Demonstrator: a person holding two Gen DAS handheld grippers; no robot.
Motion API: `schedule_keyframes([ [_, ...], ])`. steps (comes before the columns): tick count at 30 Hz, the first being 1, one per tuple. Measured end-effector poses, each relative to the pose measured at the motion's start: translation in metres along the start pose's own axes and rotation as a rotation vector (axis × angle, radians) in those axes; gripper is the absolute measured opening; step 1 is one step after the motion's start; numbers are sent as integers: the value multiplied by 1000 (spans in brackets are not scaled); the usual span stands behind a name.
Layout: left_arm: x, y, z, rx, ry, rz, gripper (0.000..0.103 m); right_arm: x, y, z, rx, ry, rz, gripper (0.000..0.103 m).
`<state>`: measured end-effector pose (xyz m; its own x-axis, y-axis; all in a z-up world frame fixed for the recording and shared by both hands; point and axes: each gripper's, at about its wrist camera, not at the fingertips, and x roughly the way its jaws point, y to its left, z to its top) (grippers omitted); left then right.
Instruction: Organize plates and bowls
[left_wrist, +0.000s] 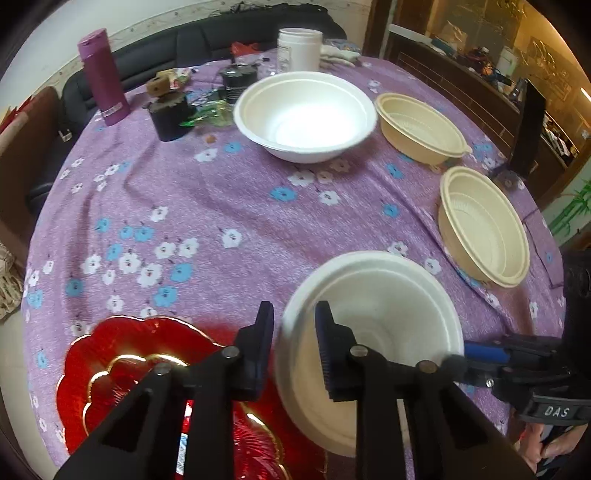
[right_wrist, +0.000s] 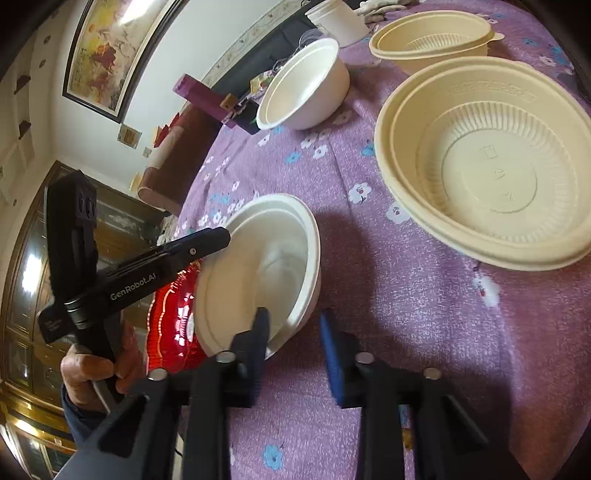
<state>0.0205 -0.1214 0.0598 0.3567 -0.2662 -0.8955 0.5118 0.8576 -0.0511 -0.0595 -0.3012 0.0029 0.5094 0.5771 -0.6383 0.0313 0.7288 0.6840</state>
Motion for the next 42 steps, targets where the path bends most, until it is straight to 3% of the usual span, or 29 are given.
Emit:
schedule_keyframes([
  [3,-2,-10,-4,22,-5,-9,22,-4,-2,0,-10,-12,-10,22],
  [9,-11,-32,-19,41,-12,-41,22,-30,-3,-1,-56,-52,-63,22],
  [15,-13,-54,-37,26,-34,-67,22,-49,-1,-1,-128,-118,-171,24],
  [20,-19,-60,-47,-8,-116,-13,25,-55,-7,-1,-157,-141,-198,24],
  [22,-19,-61,-51,-13,-143,18,27,-57,-8,-3,-174,-145,-207,32],
  [26,-19,-64,-58,-23,-191,64,27,-63,-17,-10,-169,-143,-191,33],
  [31,-11,-65,-63,-45,-215,65,27,-61,-18,-16,-173,-145,-152,33],
  [32,-10,-68,-64,-38,-222,69,26,-60,-16,-17,-180,-153,-155,32],
  [34,-14,-74,-66,-17,-258,114,24,-57,-12,-18,-198,-161,-172,20],
  [42,-31,-83,-69,15,-308,156,24,-71,1,-17,-224,-214,-183,19],
])
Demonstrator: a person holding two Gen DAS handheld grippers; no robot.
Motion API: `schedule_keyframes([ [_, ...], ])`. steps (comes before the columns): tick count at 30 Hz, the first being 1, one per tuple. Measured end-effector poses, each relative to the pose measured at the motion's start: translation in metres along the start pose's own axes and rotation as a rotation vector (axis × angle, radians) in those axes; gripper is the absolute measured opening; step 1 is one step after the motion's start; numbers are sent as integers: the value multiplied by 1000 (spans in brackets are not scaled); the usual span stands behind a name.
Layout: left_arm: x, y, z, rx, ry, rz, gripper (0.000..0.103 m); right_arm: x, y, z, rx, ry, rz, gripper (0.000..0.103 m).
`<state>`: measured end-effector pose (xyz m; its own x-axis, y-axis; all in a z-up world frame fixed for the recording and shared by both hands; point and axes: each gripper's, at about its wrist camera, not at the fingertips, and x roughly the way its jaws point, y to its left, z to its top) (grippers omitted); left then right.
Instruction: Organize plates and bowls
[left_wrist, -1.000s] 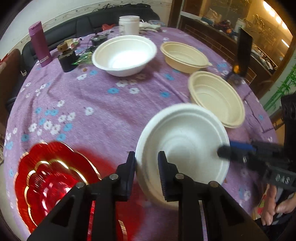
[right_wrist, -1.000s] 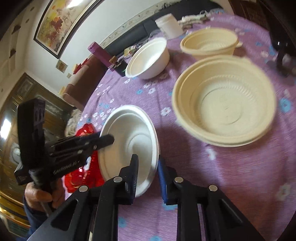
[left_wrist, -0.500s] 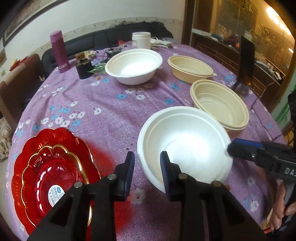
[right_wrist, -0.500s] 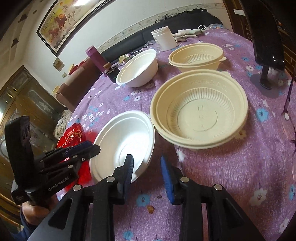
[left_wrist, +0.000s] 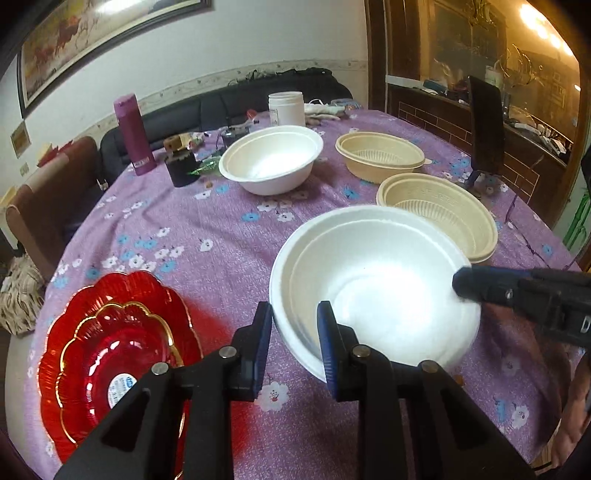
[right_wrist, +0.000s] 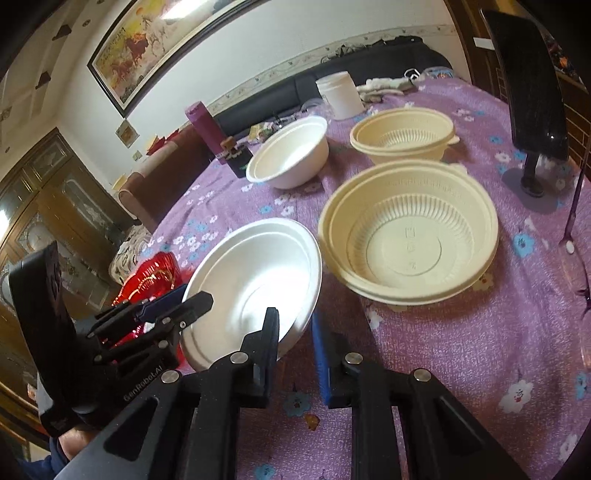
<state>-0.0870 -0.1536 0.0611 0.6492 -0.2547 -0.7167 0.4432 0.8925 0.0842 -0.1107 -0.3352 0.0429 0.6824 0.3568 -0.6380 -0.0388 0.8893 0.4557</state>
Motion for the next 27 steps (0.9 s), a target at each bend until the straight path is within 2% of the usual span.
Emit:
schedule_keyframes([
  [5,-10,6,-1,-16,-23,5,24,-8,11,3,-17,-26,11,20],
  [27,-26,20,-6,-44,-63,11,24,-7,28,1,-36,-28,25,20],
])
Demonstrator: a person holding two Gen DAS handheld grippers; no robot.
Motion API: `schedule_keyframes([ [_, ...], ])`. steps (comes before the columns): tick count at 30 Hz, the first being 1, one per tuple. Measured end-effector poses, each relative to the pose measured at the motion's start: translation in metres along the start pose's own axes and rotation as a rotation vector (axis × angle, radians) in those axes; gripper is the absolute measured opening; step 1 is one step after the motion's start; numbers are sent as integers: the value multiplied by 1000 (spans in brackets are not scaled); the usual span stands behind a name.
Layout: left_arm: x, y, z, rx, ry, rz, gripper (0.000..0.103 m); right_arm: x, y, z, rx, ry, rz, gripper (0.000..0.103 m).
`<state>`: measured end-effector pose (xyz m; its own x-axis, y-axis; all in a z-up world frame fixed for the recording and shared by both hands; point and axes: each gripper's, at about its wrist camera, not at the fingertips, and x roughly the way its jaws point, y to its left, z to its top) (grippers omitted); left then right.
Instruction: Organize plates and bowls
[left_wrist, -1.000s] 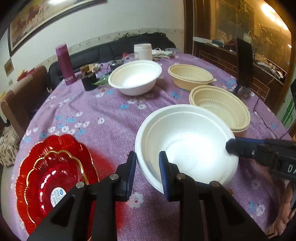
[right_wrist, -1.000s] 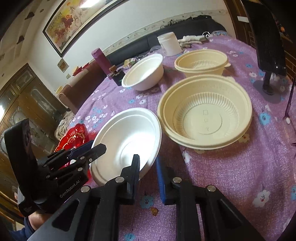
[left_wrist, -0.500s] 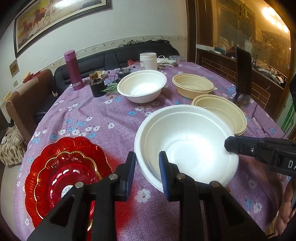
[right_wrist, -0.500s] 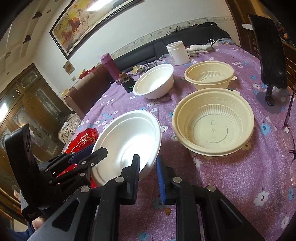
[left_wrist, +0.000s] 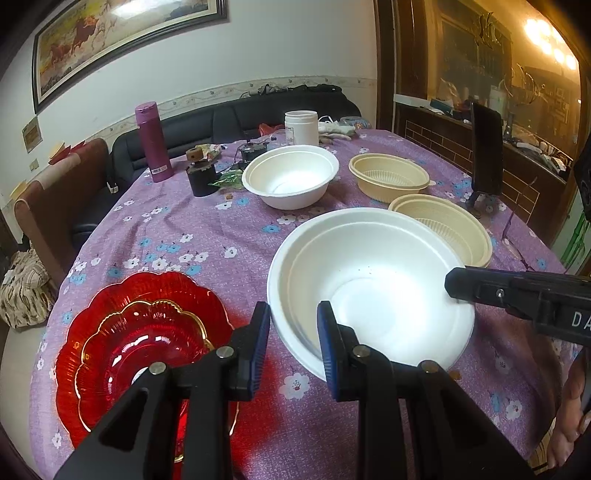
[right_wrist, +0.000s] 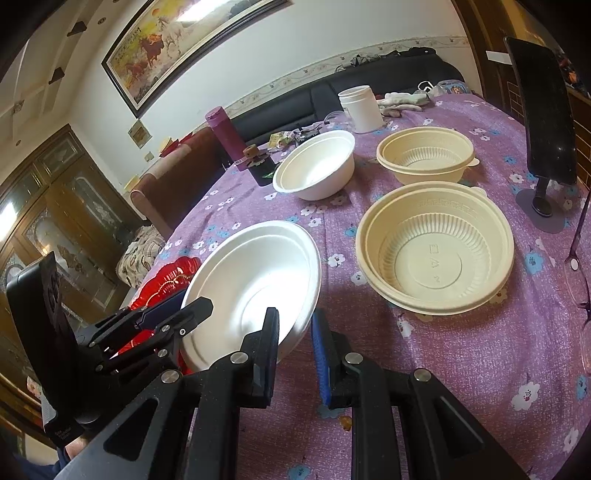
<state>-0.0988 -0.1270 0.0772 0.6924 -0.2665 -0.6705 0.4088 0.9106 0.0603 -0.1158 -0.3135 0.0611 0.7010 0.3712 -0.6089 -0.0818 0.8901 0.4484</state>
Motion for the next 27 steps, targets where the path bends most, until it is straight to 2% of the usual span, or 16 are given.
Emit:
schedule_keyframes([
  [9,-7,16,-1,-30,-20,9,24,5,15,7,-26,4,3,20],
  [17,-20,48,-5,-86,-46,30,25,15,42,15,-75,12,15,20],
  [27,-47,110,-25,-189,-65,127,26,48,101,21,-164,53,81,20],
])
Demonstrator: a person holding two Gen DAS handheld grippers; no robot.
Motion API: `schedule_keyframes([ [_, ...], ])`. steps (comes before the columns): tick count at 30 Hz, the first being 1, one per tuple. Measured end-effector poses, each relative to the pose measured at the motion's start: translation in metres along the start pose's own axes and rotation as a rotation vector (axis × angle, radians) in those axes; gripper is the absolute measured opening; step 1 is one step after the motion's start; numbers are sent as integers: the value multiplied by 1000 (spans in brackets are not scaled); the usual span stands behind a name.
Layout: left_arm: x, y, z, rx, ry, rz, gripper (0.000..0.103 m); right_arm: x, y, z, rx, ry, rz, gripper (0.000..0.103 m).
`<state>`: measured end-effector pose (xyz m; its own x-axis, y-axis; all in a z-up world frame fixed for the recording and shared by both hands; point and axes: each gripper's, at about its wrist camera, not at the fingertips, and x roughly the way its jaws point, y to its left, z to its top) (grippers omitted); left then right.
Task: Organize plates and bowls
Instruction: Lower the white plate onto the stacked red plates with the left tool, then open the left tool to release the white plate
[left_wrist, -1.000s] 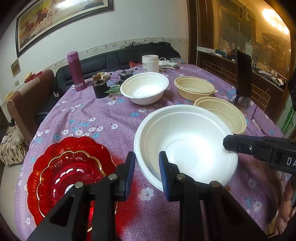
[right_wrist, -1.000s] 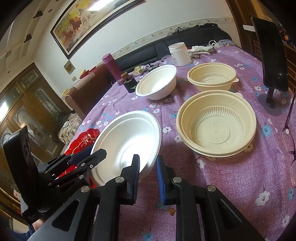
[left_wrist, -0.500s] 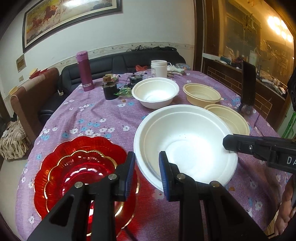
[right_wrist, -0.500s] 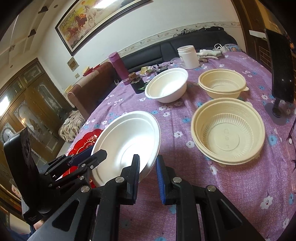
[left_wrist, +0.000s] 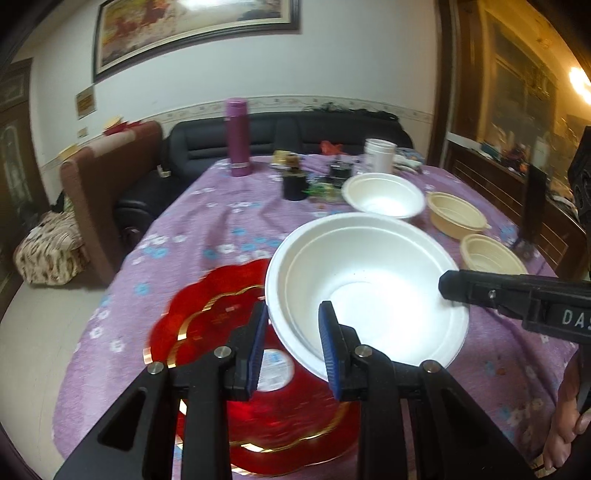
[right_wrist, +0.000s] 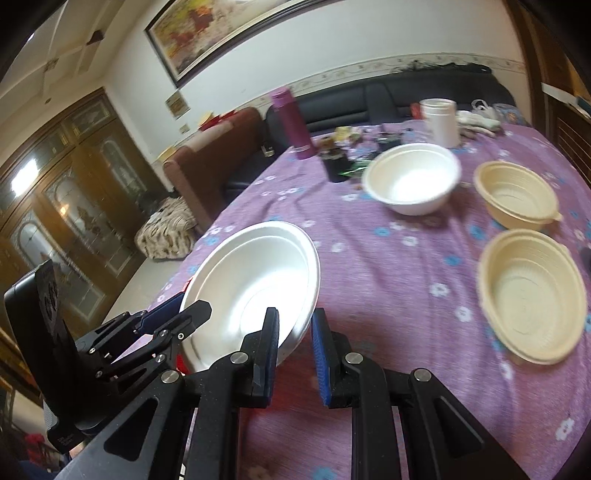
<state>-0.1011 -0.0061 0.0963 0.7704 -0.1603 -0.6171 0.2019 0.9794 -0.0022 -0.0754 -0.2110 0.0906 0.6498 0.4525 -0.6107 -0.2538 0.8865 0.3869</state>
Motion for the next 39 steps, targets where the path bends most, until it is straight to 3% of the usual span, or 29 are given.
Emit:
schedule_keyframes([
  [7,3,38,-15,-64,37,65,26,56,29,-5,-28,116,49,21],
  [17,21,53,-29,-95,93,90,26,89,42,-12,-73,177,25,21],
  [29,27,56,-30,-102,109,96,31,97,42,-16,-75,200,26,23],
  [31,26,56,-30,-101,108,100,34,97,41,-17,-69,206,29,27],
  [39,8,53,-19,-98,65,109,35,71,32,-15,-40,153,43,27],
])
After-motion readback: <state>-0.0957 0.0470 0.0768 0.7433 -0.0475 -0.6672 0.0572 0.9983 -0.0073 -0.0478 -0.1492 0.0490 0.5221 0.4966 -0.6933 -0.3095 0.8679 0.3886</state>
